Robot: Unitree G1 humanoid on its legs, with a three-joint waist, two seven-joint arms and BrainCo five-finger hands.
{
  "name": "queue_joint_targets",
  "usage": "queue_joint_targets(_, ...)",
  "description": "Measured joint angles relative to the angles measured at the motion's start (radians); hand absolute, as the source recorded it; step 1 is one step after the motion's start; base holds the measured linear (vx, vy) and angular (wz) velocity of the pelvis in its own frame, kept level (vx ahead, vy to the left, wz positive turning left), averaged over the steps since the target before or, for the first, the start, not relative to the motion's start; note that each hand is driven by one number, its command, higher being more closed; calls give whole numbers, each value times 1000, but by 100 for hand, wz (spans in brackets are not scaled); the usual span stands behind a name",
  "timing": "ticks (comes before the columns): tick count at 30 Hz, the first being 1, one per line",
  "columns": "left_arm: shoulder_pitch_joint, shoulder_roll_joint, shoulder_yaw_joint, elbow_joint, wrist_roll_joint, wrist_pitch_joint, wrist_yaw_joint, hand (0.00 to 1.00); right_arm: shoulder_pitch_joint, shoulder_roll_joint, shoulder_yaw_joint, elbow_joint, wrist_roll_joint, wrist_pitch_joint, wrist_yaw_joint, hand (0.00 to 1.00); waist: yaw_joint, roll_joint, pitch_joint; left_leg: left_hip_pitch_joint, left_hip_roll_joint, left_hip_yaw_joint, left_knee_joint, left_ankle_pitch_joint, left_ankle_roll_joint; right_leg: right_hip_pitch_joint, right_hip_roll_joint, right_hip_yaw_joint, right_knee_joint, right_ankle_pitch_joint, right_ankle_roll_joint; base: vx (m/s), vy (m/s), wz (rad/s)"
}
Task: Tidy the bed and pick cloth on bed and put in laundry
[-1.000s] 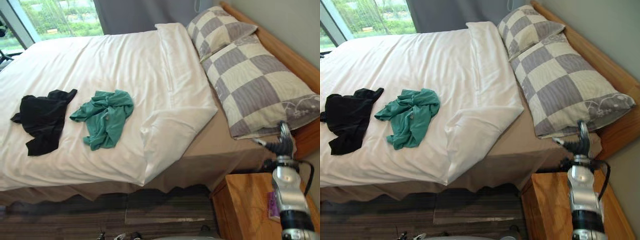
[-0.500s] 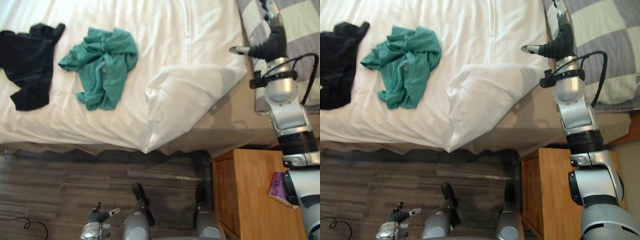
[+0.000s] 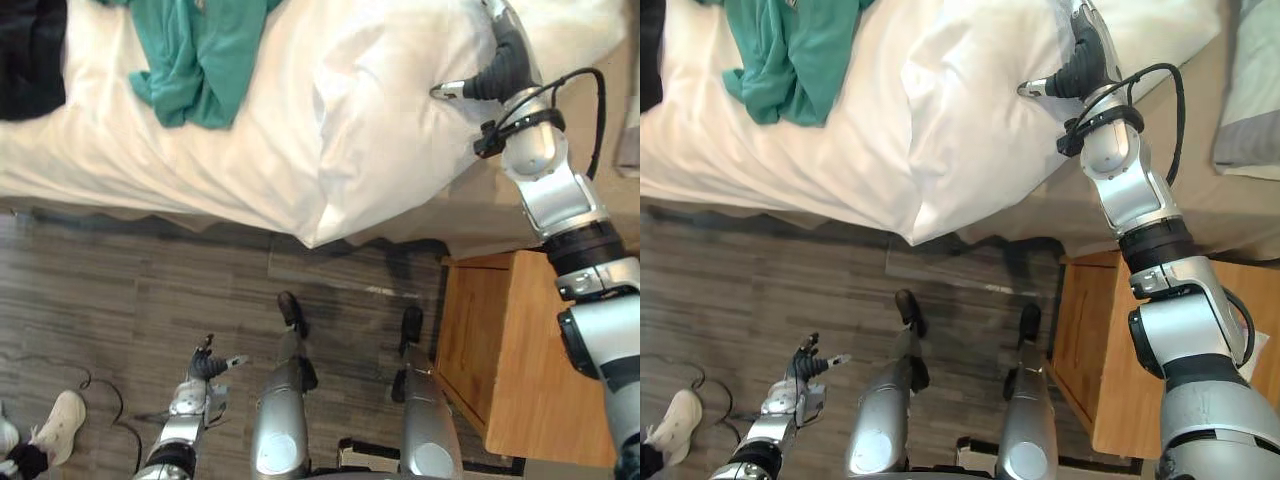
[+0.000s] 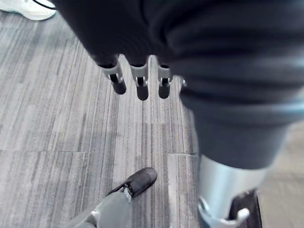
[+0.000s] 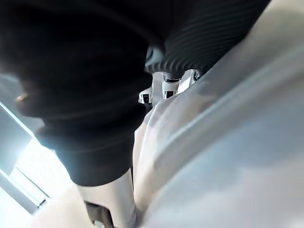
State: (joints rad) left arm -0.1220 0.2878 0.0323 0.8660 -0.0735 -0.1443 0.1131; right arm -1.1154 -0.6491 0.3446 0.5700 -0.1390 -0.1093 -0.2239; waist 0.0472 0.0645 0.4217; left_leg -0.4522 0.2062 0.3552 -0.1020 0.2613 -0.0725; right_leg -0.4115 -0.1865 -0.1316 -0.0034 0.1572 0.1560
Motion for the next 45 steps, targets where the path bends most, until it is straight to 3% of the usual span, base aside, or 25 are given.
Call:
queue_joint_targets(4,-17,2,-30,-22,-19,-7,-4,0,-38,-23,43,48,-31,-4,-12,100,18,6,4,-11,-3,0,5,1,1,-11,-2,1,-2,2,2,-2,3,2)
queue_joint_targets(9,-17,0,-38,-71,-24,-19,-5,0,-24,-62,51,54,-31,-23,7,100,16,8,11,5,-3,0,6,8,3,6,-2,-2,-2,2,2,15,0,1)
queue_joint_targets(12,-15,-18,-40,-78,-28,-18,-5,0,111,-64,-28,10,-30,-29,13,100,20,8,14,58,-3,-1,6,7,2,66,-2,-11,-2,-7,2,29,-10,10)
queue_joint_targets(14,-11,-38,-38,-73,-28,-16,-4,0,251,-34,-118,-45,-29,-31,13,100,18,5,13,102,-1,-6,5,-1,-7,108,-2,-15,8,-25,4,5,-10,4)
queue_joint_targets(17,19,-73,-24,-29,-27,-4,-4,0,393,89,-210,-57,-27,-33,8,100,-5,-11,3,171,0,6,0,-19,-18,157,-2,1,22,-52,4,0,-29,-15)
queue_joint_targets(18,44,-91,-9,1,-23,10,-4,0,461,156,-244,-68,-27,-34,7,0,-16,-26,-9,199,0,12,0,-27,-23,179,-2,7,23,-65,10,29,-42,-23)
queue_joint_targets(19,69,-109,8,31,-11,16,-6,0,518,210,-265,-67,-26,-32,7,0,-32,-43,-25,221,0,20,1,-37,-32,193,-2,18,24,-70,12,45,-41,-22)
queue_joint_targets(21,104,-138,19,72,-1,36,-9,0,618,275,-301,-65,-22,-27,4,0,-34,-70,-67,257,1,46,4,-53,-32,213,-2,38,20,-74,14,75,-25,-30)
queue_joint_targets(24,134,-159,46,85,7,55,-23,0,727,329,-353,-41,12,-17,4,0,-34,-83,-131,315,0,64,4,-69,-39,259,-3,53,17,-88,13,90,-22,-17)
queue_joint_targets(27,146,-169,59,97,8,62,-23,0,797,391,-409,8,51,-13,5,0,-34,-75,-198,363,1,69,0,-86,-45,307,-3,53,16,-104,13,94,-26,-3)
queue_joint_targets(31,146,-187,62,104,8,72,-22,0,862,443,-488,36,121,-13,10,0,-36,-60,-243,406,1,78,0,-104,-57,346,-3,50,10,-118,13,109,-17,-6)
queue_joint_targets(36,148,-206,63,108,7,87,-25,0,910,448,-588,32,240,0,14,0,-42,-59,-247,436,1,85,-1,-108,-61,380,-3,48,-4,-121,13,64,-13,-3)
queue_joint_targets(41,180,-205,97,108,7,91,-26,0,966,446,-731,4,358,11,6,0,-68,-56,-258,443,1,85,-1,-109,-62,390,-4,46,-13,-121,13,0,0,0)
queue_joint_targets(43,214,-206,97,109,7,91,-26,0,979,438,-780,-45,415,1,-12,0,-93,-51,-266,443,2,84,-1,-113,-64,390,-3,47,-17,-121,13,-15,0,-2)
queue_joint_targets(45,220,-206,97,112,6,91,-27,0,992,421,-799,-85,433,-4,-28,0,-94,-49,-267,444,2,85,-1,-113,-65,390,-3,48,-18,-119,13,-47,2,-4)
